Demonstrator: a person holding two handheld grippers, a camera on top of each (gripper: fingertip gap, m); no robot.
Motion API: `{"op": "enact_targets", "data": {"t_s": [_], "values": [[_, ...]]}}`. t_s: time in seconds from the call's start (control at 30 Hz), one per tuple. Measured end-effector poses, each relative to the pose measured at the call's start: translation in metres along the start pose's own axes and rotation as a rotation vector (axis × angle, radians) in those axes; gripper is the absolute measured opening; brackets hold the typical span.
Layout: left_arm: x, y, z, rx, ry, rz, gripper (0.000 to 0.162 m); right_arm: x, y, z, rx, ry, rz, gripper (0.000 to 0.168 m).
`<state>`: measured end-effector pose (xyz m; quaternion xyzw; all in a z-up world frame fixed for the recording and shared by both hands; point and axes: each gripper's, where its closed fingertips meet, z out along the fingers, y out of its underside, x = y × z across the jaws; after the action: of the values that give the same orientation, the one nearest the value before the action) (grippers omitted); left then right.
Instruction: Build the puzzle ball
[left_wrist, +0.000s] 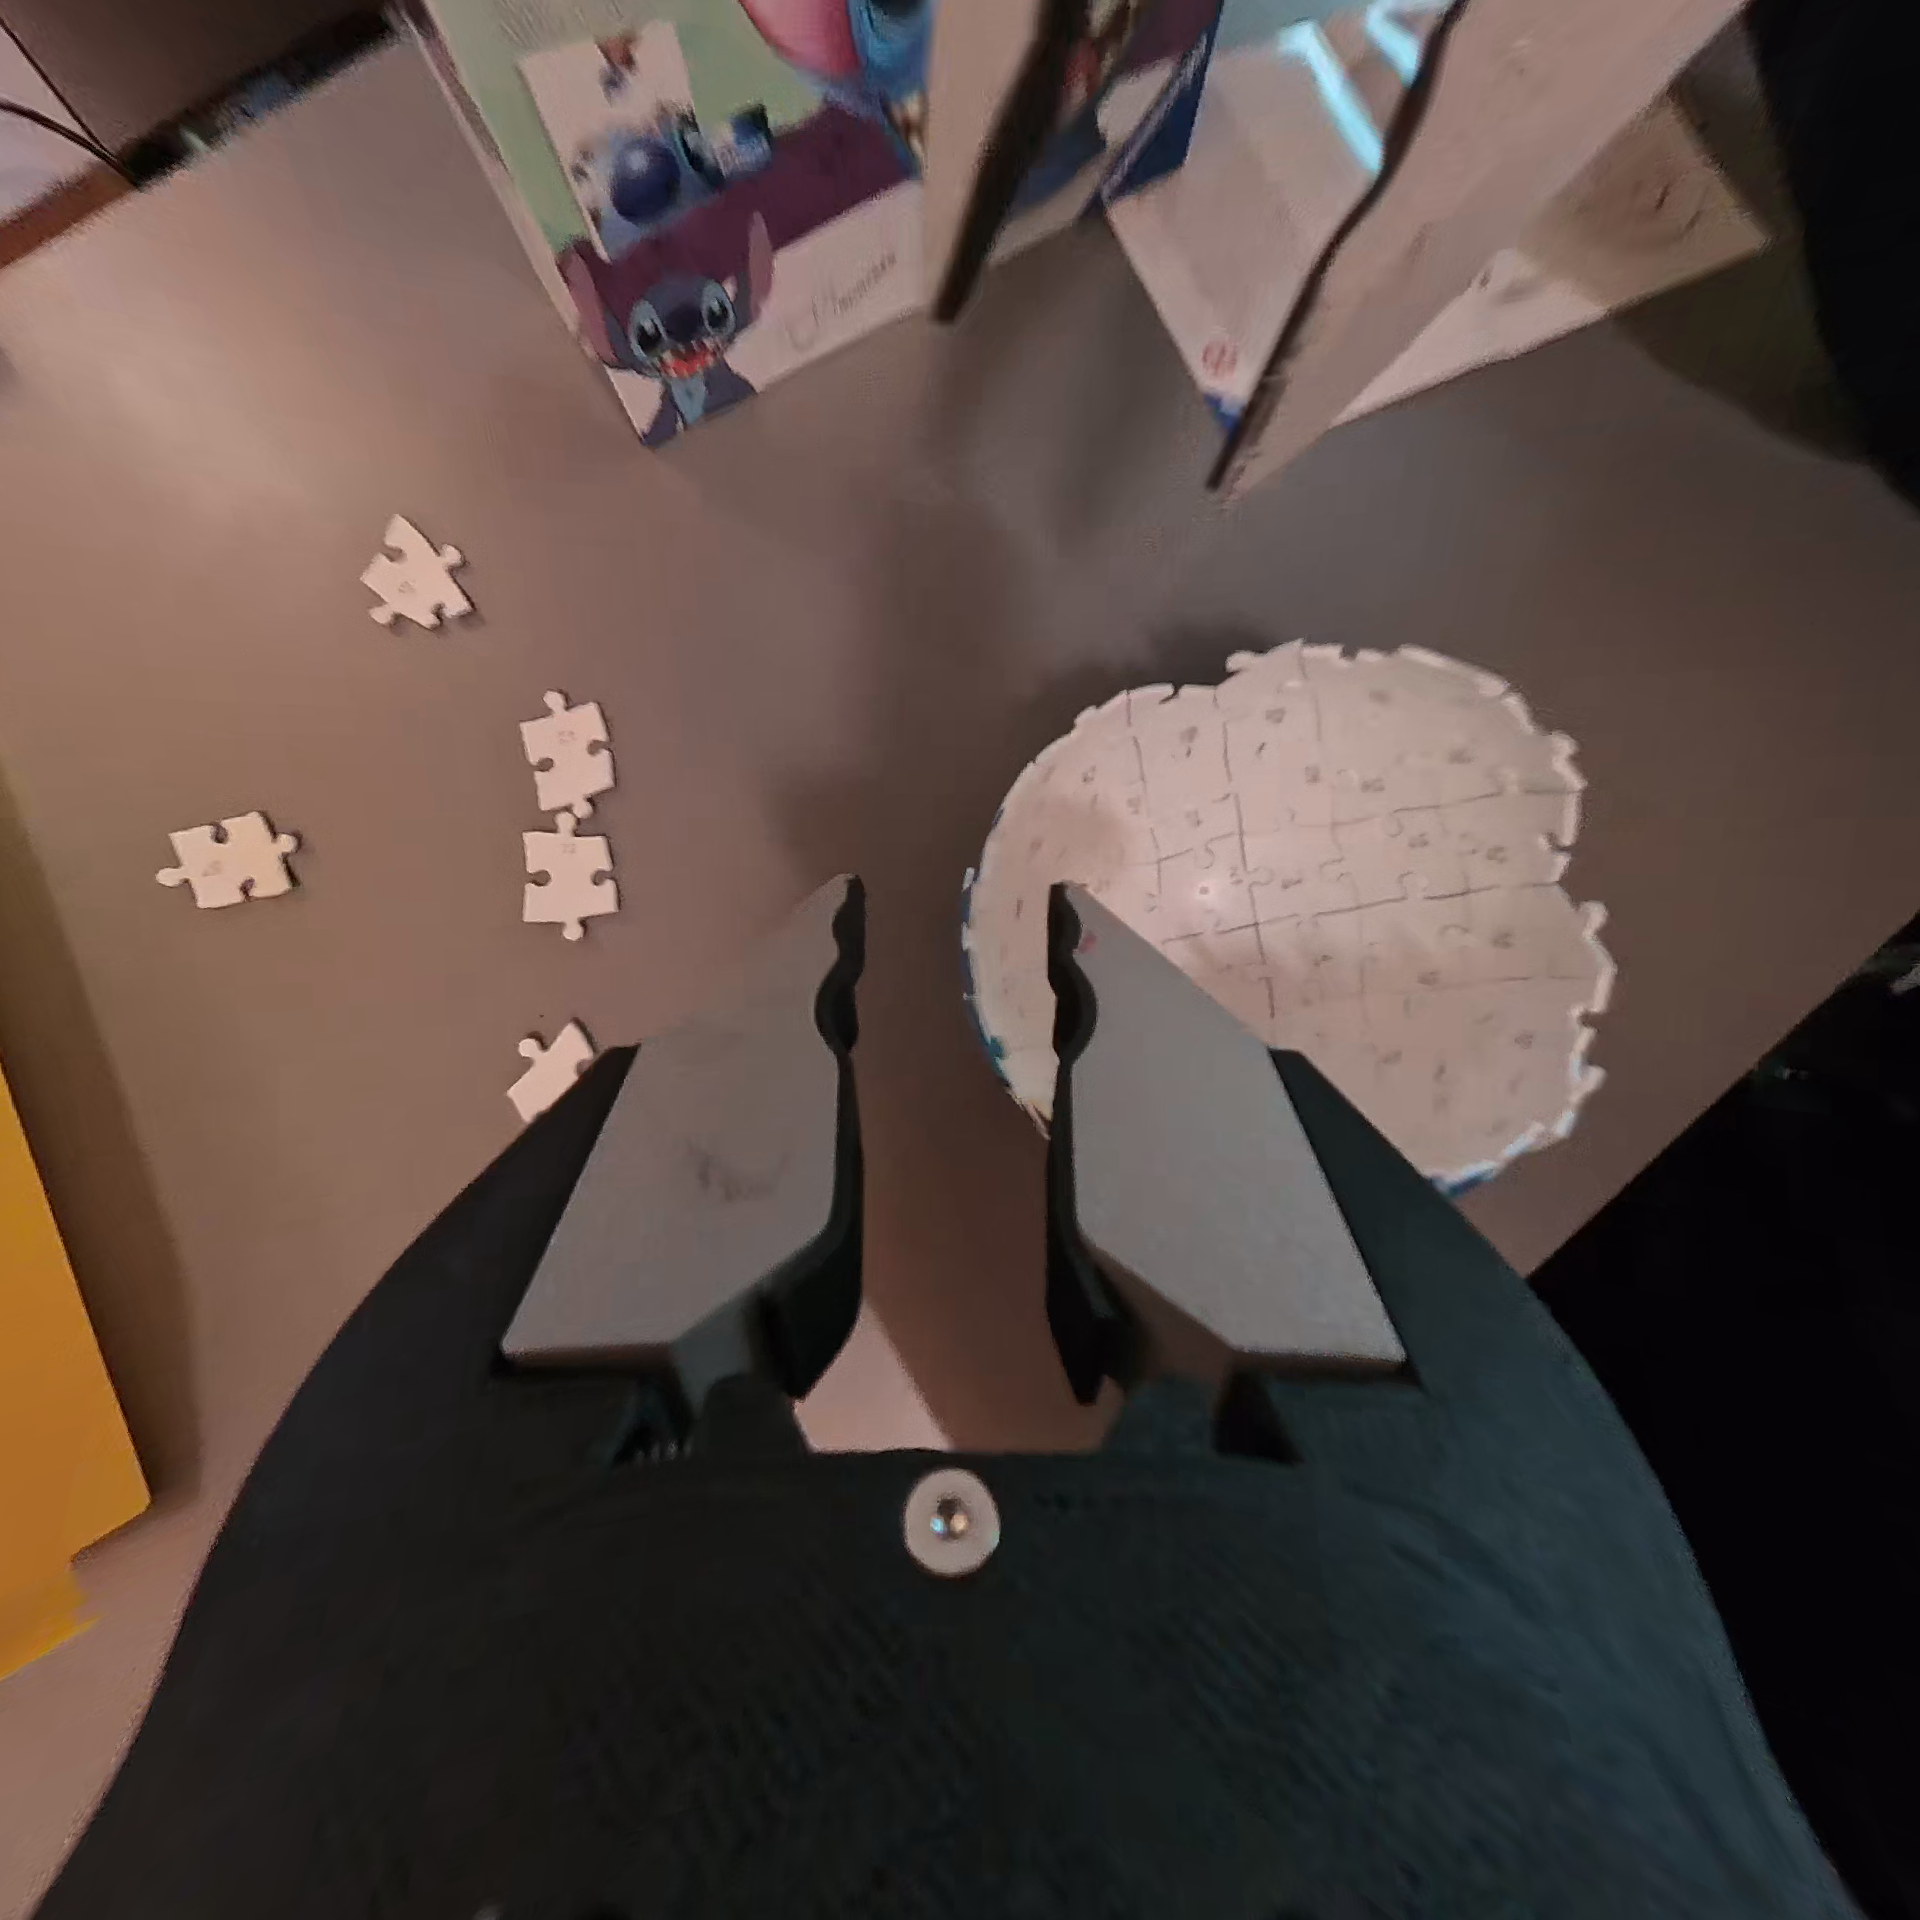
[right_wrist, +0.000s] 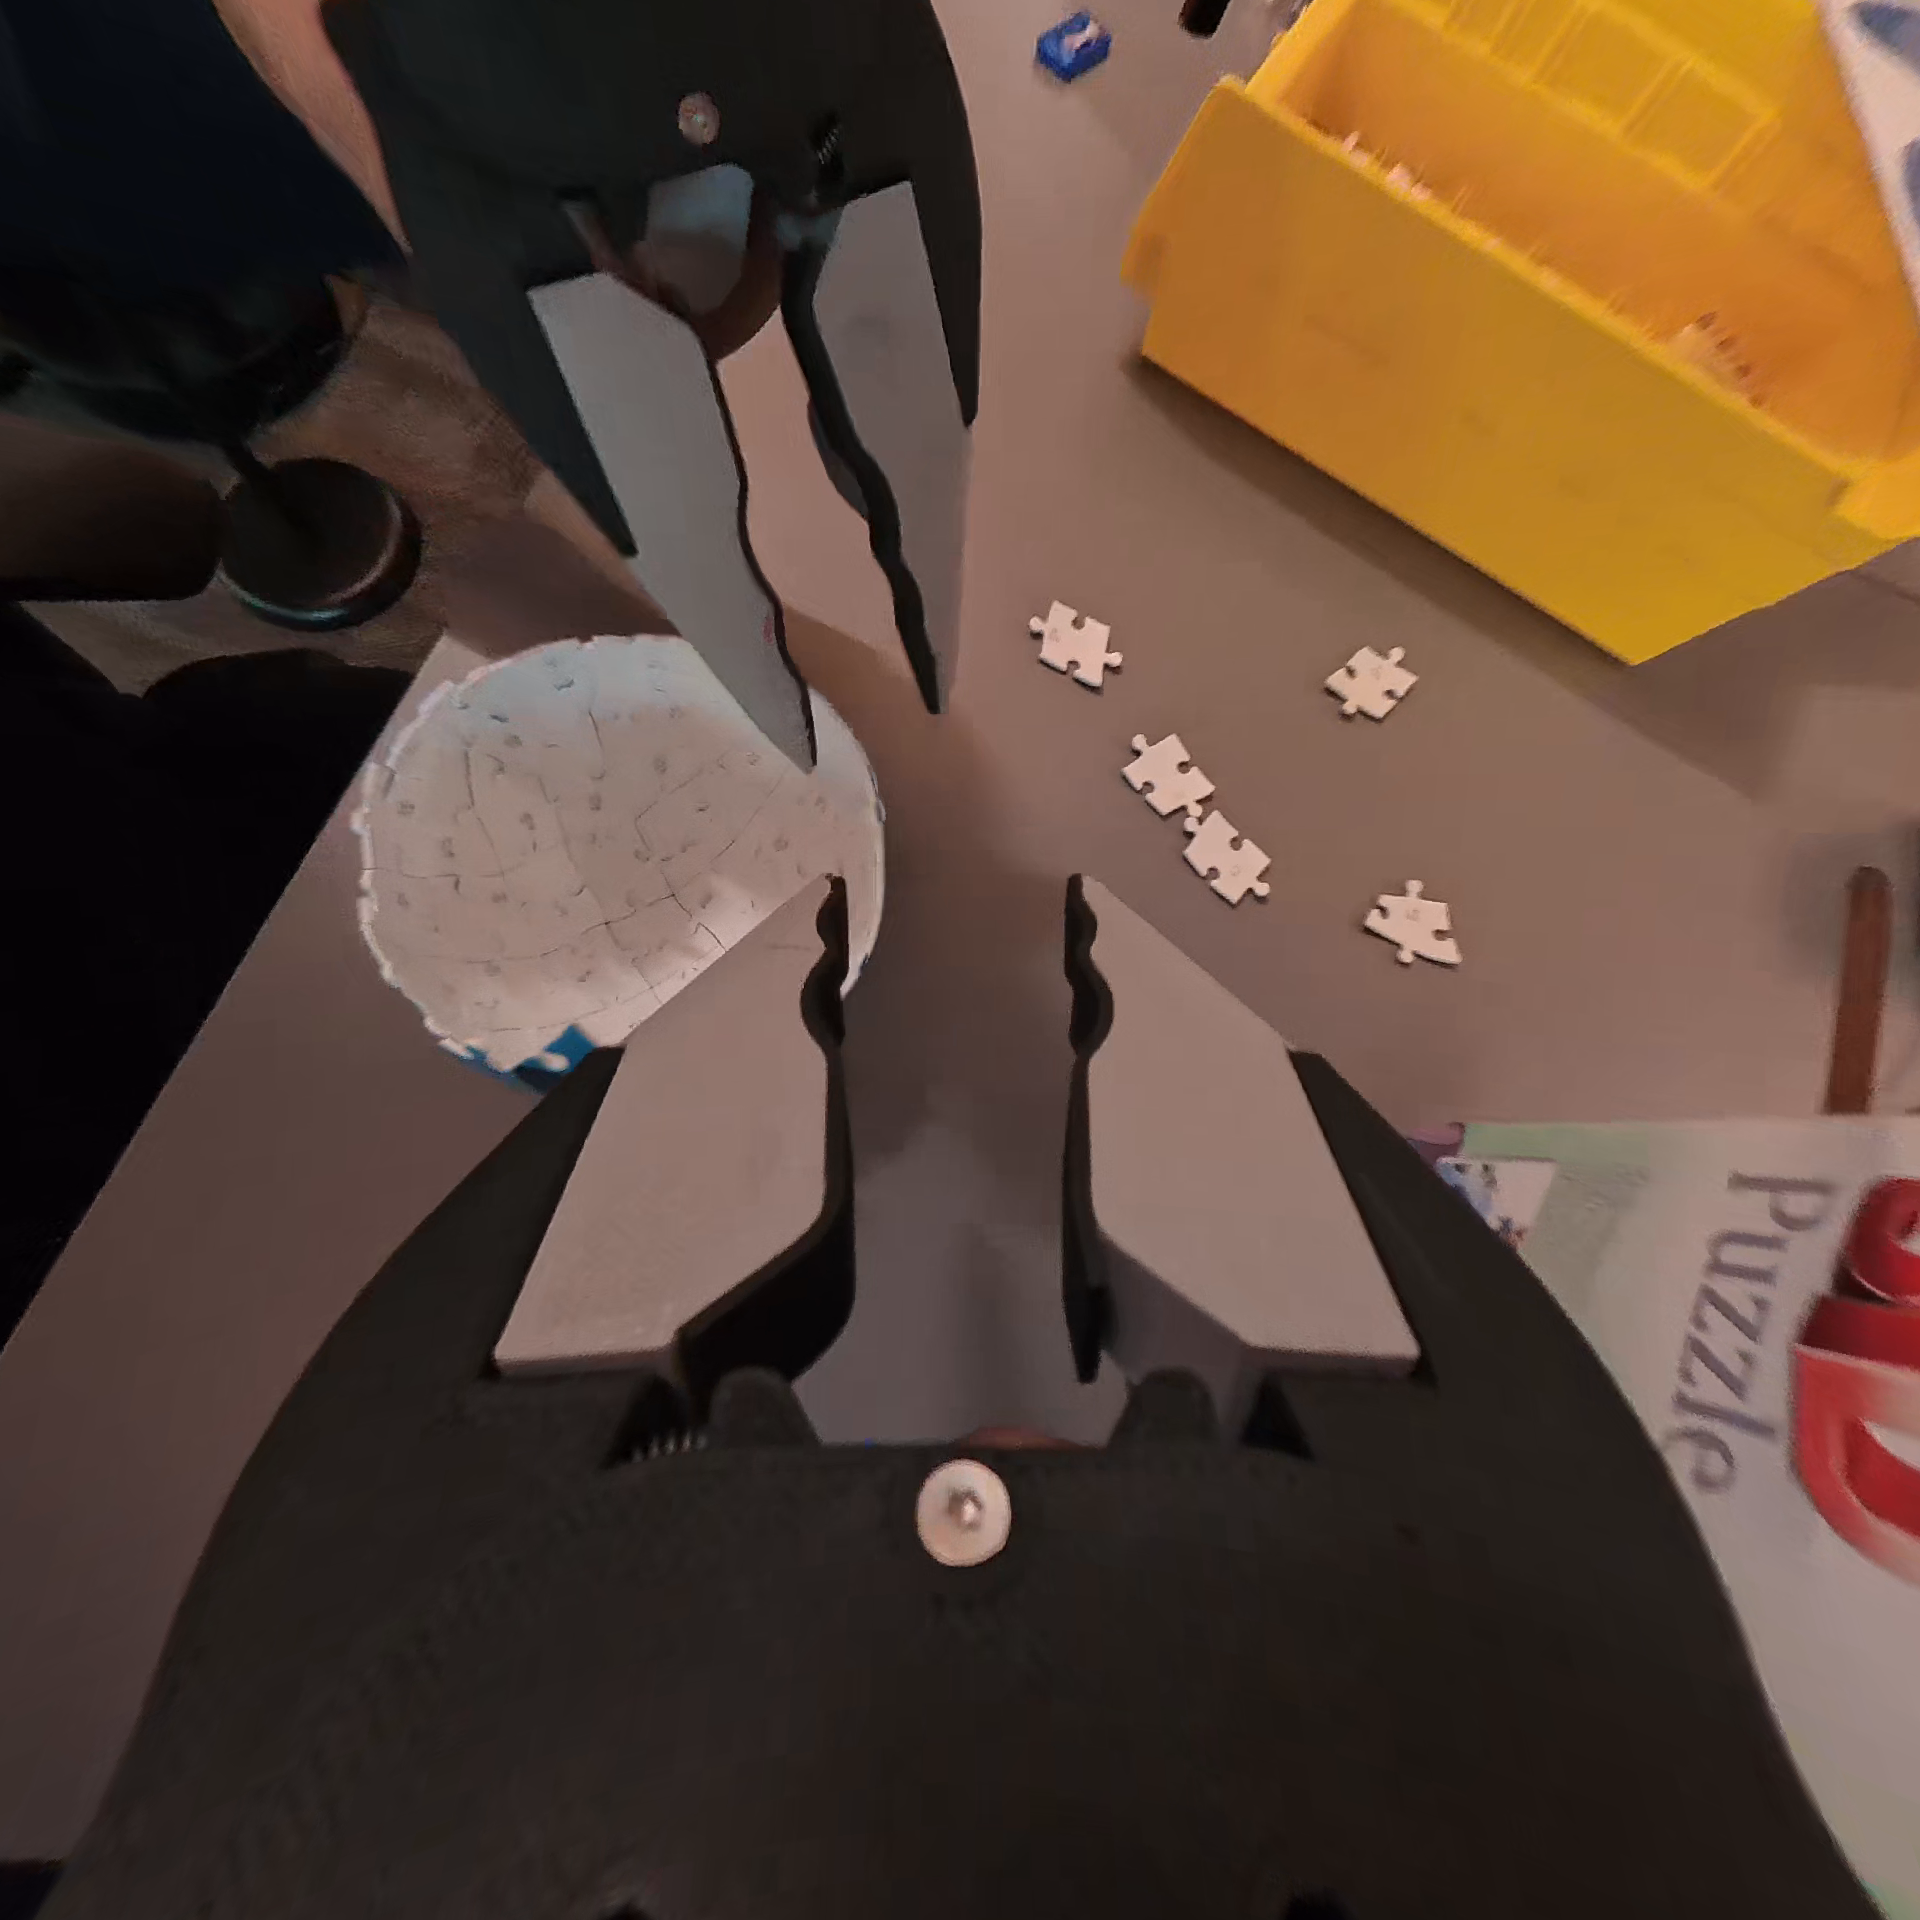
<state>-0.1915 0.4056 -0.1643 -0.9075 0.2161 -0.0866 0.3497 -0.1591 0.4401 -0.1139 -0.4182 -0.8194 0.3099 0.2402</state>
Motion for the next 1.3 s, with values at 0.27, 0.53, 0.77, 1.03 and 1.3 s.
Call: {"op": "enact_targets", "data": {"t_s": [0.27, 0.53, 0.77, 1.03, 1.3], "values": [[-0.044, -0.005, -0.05, 0.324, -0.086, -0.231, 0.066, -0.038, -0.038, -0.074, 0.207, 0.13, 0.054, 0.043], [-0.082, 0.04, -0.03, 0.549, -0.109, -0.443, 0.071, -0.055, 0.029, -0.073, 0.206, 0.293, 0.284, 0.046], [-0.078, 0.041, -0.022, 0.706, -0.119, -0.415, 0.064, -0.074, 0.127, -0.034, 0.212, 0.419, 0.455, 0.046], [-0.078, 0.04, -0.026, 0.74, -0.111, -0.421, 0.063, -0.049, 0.187, -0.033, 0.059, 0.644, 0.486, 0.051], [-0.069, 0.04, -0.006, 0.611, -0.143, -0.336, 0.061, -0.049, 0.203, -0.027, -0.024, 0.659, 0.475, 0.05]]}}
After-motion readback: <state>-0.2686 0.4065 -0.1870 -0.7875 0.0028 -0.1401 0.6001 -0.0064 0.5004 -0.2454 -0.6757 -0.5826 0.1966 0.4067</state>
